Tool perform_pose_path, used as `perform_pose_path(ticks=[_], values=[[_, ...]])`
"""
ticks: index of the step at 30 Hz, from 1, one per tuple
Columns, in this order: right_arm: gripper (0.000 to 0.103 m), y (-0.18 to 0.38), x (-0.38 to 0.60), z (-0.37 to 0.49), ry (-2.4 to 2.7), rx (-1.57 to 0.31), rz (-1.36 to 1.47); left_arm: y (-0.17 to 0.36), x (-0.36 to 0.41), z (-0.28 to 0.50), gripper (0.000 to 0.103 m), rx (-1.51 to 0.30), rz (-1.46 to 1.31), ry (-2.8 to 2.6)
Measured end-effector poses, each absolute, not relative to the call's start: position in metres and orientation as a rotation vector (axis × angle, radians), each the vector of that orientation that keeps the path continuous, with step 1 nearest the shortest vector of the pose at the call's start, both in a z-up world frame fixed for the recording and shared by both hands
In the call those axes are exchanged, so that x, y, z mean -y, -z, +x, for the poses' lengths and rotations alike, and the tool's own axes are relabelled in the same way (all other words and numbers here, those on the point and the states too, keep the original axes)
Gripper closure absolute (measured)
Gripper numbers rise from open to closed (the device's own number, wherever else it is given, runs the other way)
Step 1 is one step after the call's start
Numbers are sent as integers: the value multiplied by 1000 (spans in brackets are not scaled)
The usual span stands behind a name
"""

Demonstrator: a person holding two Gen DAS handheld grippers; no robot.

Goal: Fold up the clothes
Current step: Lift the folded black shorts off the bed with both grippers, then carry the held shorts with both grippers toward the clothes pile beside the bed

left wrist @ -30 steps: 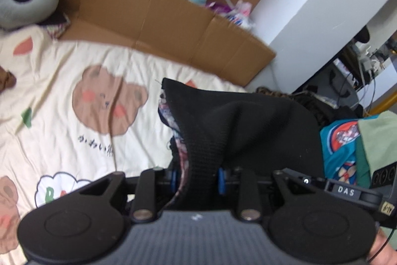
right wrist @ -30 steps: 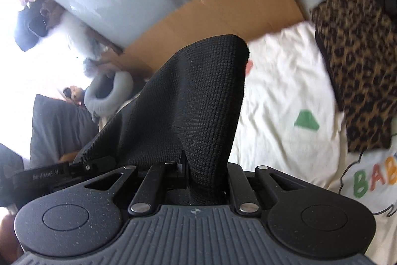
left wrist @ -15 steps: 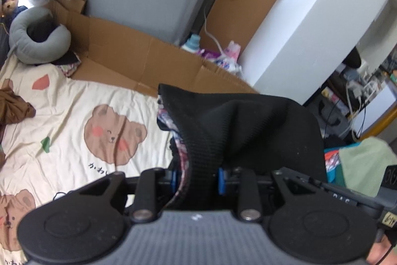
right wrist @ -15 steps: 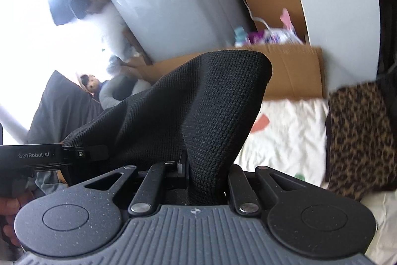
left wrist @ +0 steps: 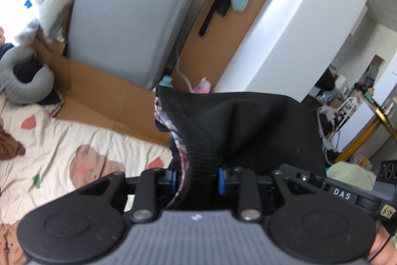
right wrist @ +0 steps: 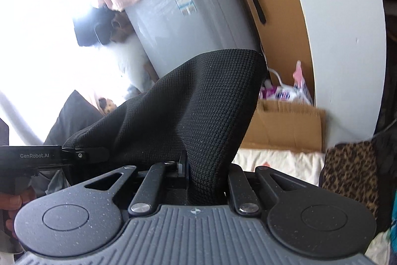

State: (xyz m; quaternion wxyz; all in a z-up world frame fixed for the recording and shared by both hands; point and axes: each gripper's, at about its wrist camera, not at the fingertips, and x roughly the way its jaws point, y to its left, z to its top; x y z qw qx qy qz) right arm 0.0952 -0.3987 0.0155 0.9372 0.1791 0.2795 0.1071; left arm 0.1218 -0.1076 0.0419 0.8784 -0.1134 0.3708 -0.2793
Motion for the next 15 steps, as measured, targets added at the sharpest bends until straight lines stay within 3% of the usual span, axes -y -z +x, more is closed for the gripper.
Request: perform_pose_path(ticks=[15], values=[[93, -110, 435, 57, -187, -510, 315, -93, 144, 86, 72, -707, -256, 631]])
